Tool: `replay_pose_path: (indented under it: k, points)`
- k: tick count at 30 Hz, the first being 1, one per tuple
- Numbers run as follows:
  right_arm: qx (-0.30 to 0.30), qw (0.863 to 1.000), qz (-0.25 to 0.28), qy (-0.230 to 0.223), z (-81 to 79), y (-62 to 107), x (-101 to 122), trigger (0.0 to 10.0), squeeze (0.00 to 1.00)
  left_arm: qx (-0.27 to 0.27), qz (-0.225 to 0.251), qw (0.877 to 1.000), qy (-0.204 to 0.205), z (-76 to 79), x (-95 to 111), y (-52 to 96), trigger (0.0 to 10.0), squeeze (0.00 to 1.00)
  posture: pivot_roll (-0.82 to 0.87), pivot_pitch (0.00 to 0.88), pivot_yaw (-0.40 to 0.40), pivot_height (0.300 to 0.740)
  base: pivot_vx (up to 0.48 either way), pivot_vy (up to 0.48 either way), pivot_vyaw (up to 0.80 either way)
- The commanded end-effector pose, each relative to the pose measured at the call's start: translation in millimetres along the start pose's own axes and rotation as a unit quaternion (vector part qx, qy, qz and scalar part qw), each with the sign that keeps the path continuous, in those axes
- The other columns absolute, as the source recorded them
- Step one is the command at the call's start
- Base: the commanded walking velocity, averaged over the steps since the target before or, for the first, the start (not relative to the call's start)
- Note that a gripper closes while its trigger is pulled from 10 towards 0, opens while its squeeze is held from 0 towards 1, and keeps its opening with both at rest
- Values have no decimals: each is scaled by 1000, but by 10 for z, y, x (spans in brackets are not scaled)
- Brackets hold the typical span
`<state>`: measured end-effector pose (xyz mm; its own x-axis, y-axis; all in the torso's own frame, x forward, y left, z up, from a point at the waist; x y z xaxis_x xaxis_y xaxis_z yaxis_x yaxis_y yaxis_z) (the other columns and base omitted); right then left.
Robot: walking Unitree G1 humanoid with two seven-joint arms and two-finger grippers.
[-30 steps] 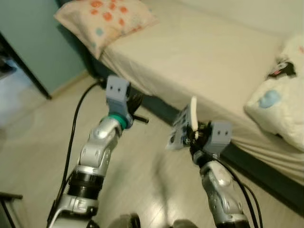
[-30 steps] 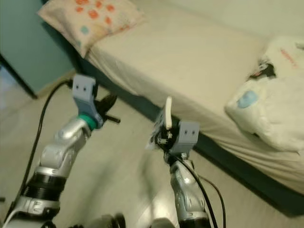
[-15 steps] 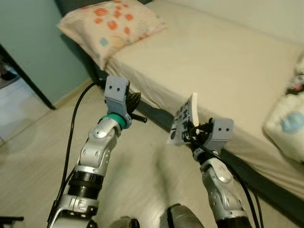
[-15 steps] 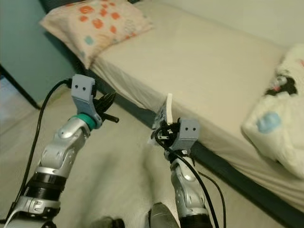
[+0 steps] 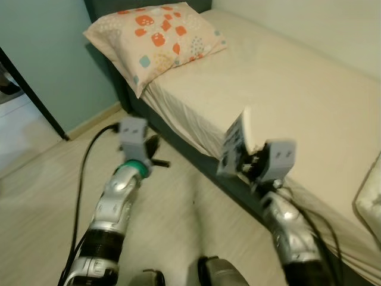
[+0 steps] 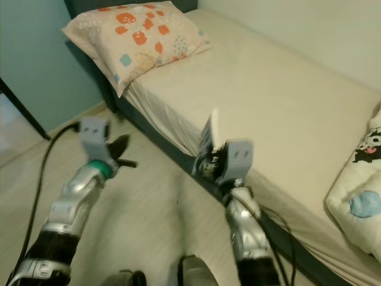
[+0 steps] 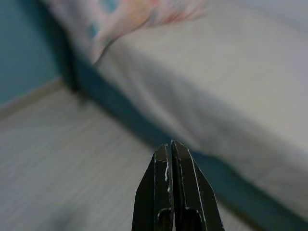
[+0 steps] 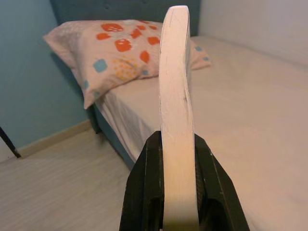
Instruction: Clean up the room
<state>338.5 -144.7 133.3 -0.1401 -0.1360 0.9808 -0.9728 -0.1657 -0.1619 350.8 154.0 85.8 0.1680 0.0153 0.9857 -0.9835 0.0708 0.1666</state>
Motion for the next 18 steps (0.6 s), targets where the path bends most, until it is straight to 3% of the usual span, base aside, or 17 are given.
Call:
replay_pose_path:
  k: [1,7,13,18]
  points:
    - [10,1000,2,14,40,-36,24,10000,0,13,1,1000,-6,-6,-72,36,10000,0,-140,71,5,740,368,0,0]
    - [27,999,7,18,93,-173,116,10000,0,31,10,999,-26,-65,-107,128,10000,0,-96,76,-22,740,359,0,0]
    - [52,999,-1,0,-78,-168,30,10000,0,33,37,998,-39,-87,1,142,10000,0,-64,89,-17,740,350,0,0]
    - [50,999,0,-13,-104,-174,15,10000,0,35,43,998,-44,-101,29,152,10000,0,-53,86,-20,740,346,0,0]
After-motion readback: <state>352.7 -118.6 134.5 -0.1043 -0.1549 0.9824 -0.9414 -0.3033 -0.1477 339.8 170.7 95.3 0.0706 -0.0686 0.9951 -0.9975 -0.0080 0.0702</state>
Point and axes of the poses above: a point about 5 cm out from each wrist's last joint towards the gripper, its own y axis pointing back from the gripper into the wrist, its own x axis along the axis of the wrist's last joint, z = x × y, the point moved 3 cm from there along -y, pointing out of the wrist towards the gripper, and after that the axes turned 4 degrees about -y, right-handed, at the moved point
